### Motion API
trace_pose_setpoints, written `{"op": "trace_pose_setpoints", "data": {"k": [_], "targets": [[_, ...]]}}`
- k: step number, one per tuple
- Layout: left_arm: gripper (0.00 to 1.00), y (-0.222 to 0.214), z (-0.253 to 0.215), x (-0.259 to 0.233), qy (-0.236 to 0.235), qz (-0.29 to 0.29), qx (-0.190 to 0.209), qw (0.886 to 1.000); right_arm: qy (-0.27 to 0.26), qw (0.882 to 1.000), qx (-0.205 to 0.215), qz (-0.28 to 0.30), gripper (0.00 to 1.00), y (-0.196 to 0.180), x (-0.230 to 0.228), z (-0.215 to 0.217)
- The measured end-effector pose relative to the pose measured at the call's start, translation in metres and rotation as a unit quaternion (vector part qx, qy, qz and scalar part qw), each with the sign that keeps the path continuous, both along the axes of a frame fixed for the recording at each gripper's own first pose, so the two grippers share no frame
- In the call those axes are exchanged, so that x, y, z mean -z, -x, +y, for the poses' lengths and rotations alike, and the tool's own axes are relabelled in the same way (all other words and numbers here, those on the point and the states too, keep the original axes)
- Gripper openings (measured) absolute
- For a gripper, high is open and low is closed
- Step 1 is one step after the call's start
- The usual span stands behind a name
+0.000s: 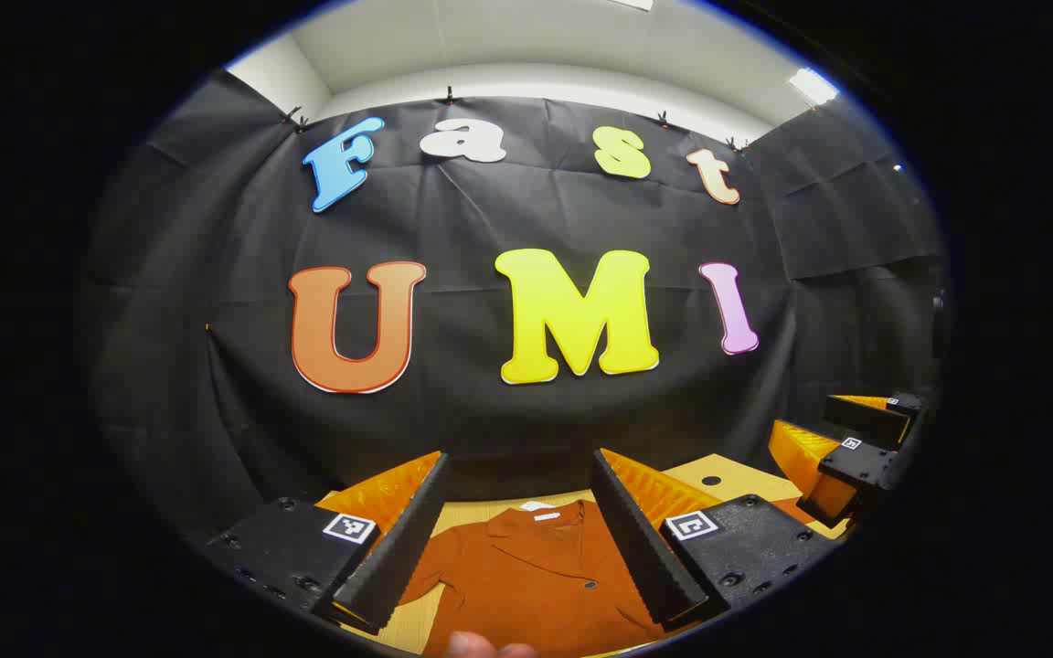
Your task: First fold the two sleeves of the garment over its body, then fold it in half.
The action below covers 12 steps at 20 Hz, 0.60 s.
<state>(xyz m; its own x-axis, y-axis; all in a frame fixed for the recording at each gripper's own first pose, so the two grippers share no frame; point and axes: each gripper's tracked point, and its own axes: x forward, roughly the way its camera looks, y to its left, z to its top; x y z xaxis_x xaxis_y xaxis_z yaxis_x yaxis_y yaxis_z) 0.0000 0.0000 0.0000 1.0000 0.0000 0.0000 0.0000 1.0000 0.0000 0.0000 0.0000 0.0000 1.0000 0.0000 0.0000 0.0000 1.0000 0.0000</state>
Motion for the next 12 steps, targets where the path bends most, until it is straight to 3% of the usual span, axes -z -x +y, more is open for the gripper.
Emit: {"op": "trace_pose_setpoints", "data": {"k": [12], "targets": [[0.99,0.0036,0.0033,-0.0037,-0.008,-0.004,-0.019,1.000,-0.006,1.000,-0.011,0.007,0.94,-0.0015,-0.0005,-0.0016]]}}
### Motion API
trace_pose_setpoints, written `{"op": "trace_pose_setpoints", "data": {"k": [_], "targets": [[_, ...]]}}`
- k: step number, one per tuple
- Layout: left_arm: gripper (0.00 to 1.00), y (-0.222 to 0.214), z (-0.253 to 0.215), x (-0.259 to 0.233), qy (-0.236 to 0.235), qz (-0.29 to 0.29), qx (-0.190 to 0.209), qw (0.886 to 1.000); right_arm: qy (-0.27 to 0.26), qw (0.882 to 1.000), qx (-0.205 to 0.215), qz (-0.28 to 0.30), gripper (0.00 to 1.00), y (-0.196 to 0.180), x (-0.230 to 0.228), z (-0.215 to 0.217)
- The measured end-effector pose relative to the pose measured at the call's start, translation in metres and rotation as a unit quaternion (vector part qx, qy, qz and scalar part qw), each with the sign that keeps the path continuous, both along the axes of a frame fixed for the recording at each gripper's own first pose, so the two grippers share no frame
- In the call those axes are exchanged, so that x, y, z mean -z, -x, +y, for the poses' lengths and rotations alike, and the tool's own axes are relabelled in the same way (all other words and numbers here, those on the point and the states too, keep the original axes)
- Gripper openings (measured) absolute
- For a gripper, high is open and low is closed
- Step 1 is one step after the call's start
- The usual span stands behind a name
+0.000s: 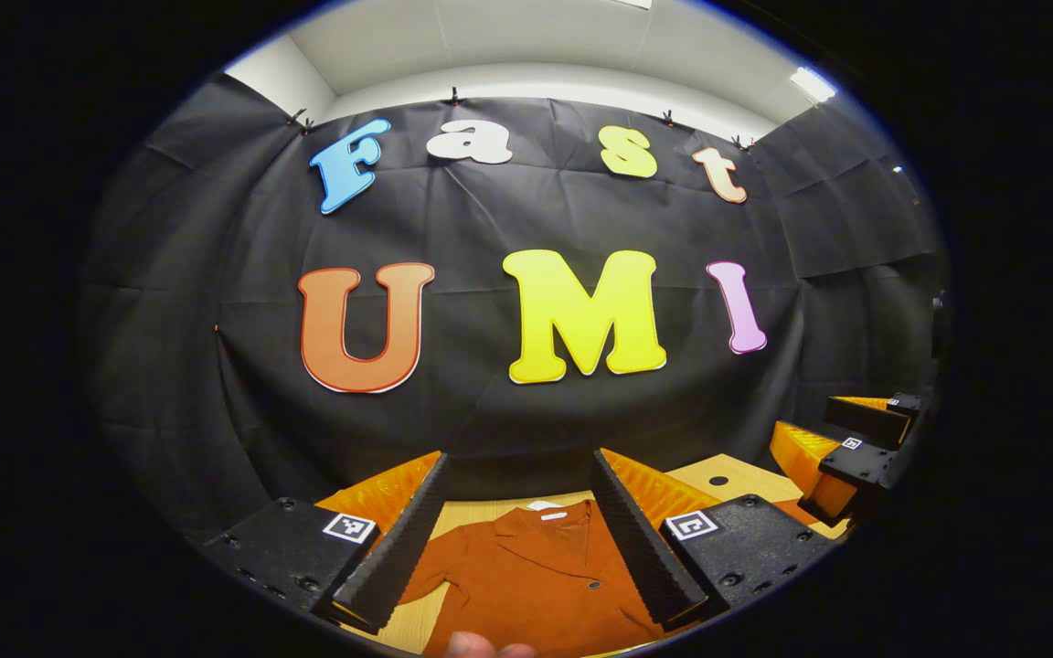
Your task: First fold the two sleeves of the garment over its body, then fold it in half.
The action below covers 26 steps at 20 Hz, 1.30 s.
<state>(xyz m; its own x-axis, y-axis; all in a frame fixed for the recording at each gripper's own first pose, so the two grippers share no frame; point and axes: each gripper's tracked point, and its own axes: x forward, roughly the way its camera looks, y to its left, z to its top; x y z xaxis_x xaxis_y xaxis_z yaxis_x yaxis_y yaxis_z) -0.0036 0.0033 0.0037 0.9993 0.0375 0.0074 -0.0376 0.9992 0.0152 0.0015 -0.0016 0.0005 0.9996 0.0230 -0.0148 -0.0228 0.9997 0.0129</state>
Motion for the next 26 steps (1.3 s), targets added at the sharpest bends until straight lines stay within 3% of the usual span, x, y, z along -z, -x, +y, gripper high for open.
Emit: {"op": "trace_pose_setpoints", "data": {"k": [8,19,26], "targets": [[0.99,0.005,0.004,0.003,0.000,0.005,-0.012,1.000,0.006,1.000,-0.011,-0.005,0.94,0.006,-0.002,0.004],[0.99,0.002,-0.001,0.003,-0.012,0.000,-0.012,1.000,0.011,1.000,0.005,-0.004,0.94,0.003,0.001,-0.011],[0.99,0.003,-0.012,-0.001,-0.001,-0.011,0.001,1.000,0.009,1.000,0.005,-0.011,0.94,0.004,-0.007,-0.013]]}}
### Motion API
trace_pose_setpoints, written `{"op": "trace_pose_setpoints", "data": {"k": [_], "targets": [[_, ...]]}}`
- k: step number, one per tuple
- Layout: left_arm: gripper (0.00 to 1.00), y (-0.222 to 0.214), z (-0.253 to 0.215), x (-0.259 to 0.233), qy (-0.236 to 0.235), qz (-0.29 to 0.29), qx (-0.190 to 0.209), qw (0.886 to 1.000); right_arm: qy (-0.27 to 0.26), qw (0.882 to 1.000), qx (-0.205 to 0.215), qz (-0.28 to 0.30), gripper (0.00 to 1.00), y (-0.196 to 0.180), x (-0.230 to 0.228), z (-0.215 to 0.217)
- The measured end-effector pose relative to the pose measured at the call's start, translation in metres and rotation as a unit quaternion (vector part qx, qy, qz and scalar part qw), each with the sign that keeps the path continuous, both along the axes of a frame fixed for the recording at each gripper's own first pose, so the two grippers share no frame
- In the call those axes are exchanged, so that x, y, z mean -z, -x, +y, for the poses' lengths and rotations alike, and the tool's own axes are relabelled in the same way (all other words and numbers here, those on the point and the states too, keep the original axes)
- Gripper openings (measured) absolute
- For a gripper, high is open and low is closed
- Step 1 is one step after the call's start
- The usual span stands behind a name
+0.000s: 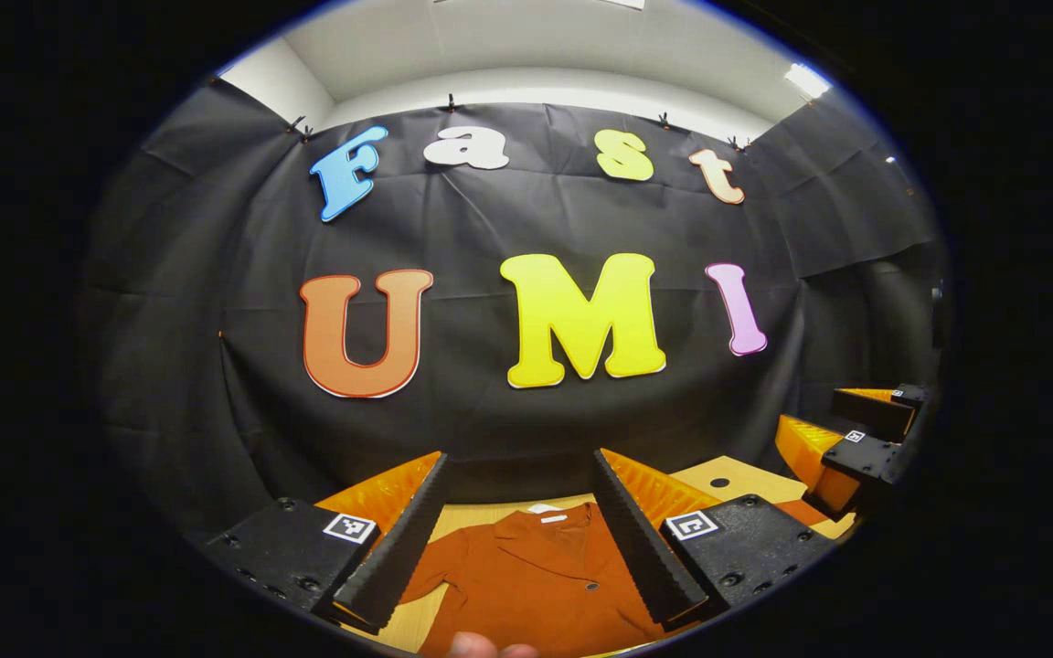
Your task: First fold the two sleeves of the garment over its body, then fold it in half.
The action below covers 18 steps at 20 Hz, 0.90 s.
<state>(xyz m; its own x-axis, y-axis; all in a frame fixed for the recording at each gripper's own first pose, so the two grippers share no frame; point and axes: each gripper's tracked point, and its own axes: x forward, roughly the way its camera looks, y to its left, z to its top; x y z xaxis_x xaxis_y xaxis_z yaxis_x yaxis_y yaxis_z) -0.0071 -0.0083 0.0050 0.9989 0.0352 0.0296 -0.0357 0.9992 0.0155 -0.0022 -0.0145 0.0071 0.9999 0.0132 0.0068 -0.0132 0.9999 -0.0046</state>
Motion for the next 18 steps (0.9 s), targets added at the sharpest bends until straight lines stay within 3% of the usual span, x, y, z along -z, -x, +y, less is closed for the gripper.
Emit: {"op": "trace_pose_setpoints", "data": {"k": [11,14,18], "targets": [[0.99,0.000,-0.011,0.003,0.003,0.010,0.000,1.000,-0.018,1.000,-0.014,0.022,0.95,-0.010,0.016,-0.018],[0.98,0.003,-0.016,0.012,0.006,0.026,-0.002,1.000,-0.019,0.999,-0.001,0.043,0.95,-0.018,0.035,-0.046],[0.99,0.002,-0.021,0.027,0.013,0.055,-0.009,0.998,-0.034,0.994,0.038,0.096,0.95,-0.031,0.085,-0.118]]}}
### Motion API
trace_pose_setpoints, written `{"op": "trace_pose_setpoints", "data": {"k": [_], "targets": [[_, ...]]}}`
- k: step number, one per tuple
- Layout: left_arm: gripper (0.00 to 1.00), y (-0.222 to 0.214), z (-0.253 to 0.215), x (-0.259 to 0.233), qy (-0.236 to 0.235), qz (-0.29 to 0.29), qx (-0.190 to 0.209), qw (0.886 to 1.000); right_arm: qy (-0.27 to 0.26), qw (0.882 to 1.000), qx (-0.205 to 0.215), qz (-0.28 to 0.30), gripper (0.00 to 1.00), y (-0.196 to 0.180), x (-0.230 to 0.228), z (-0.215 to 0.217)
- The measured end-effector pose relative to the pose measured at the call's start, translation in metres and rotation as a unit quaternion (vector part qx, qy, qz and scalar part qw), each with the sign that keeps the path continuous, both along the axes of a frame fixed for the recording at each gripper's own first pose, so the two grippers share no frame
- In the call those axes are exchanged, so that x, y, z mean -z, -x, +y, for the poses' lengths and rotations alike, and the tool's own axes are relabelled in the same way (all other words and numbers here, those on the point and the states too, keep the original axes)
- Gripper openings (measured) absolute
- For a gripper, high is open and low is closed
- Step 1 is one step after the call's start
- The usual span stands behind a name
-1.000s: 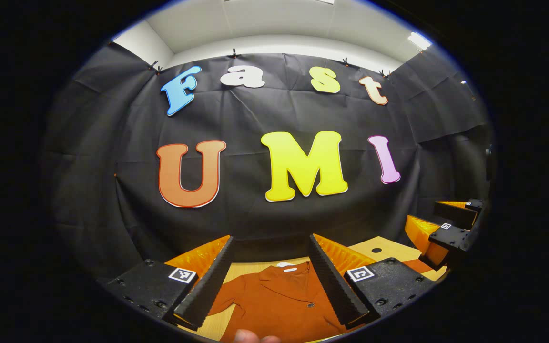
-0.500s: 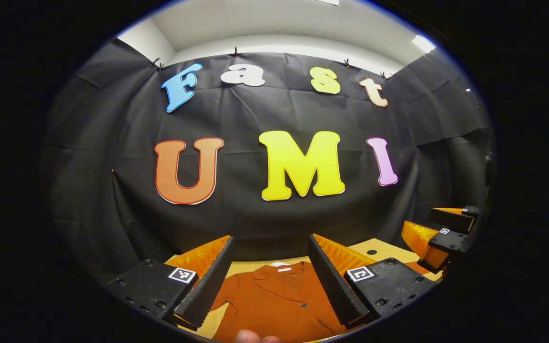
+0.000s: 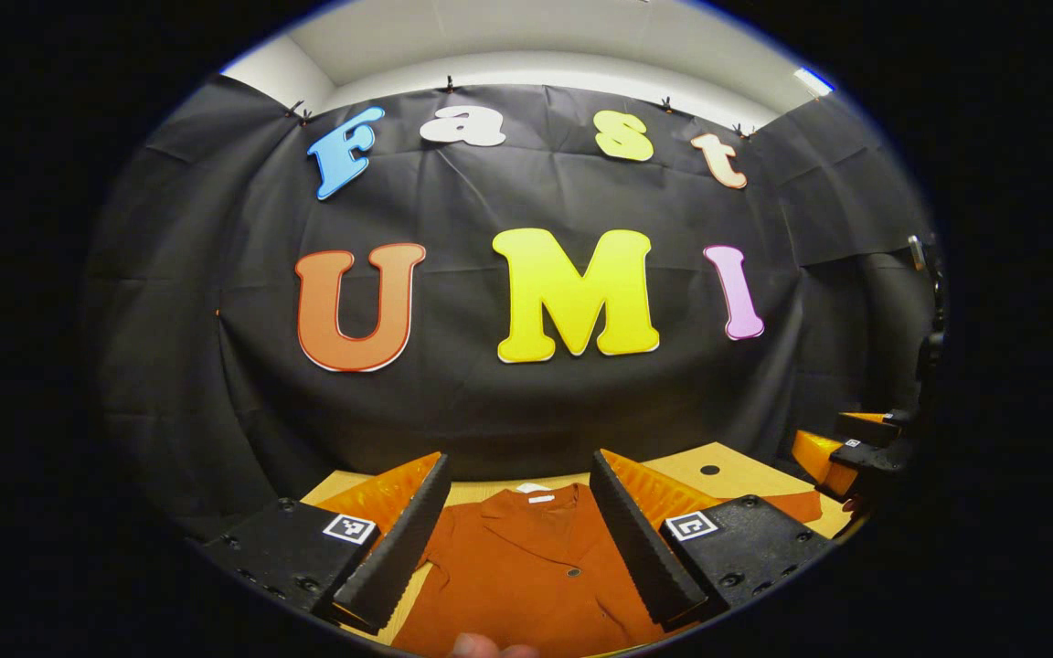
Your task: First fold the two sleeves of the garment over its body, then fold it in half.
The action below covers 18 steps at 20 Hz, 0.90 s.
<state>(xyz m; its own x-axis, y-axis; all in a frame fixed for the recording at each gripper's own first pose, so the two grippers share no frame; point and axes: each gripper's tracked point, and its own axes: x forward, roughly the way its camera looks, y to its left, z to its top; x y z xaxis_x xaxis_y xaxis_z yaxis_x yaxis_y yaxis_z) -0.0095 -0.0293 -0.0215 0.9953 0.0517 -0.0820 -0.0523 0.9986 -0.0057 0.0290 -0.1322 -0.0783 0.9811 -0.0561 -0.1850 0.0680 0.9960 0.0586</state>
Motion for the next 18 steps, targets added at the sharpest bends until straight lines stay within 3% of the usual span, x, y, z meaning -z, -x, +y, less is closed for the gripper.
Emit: {"op": "trace_pose_setpoints", "data": {"k": [4,9,11,18], "targets": [[0.99,0.000,-0.008,0.016,0.001,0.035,-0.012,0.999,0.003,0.993,0.081,0.082,0.95,-0.016,0.084,-0.106],[0.99,0.000,-0.009,0.029,-0.024,0.068,-0.044,0.996,-0.009,0.972,0.154,0.180,0.94,-0.030,0.193,-0.200],[0.99,0.001,-0.005,0.029,-0.028,0.076,-0.061,0.995,-0.016,0.960,0.179,0.215,0.94,-0.034,0.222,-0.216],[0.99,0.006,0.016,0.038,-0.035,0.099,-0.101,0.989,-0.034,0.940,0.187,0.283,0.96,-0.033,0.280,-0.219]]}}
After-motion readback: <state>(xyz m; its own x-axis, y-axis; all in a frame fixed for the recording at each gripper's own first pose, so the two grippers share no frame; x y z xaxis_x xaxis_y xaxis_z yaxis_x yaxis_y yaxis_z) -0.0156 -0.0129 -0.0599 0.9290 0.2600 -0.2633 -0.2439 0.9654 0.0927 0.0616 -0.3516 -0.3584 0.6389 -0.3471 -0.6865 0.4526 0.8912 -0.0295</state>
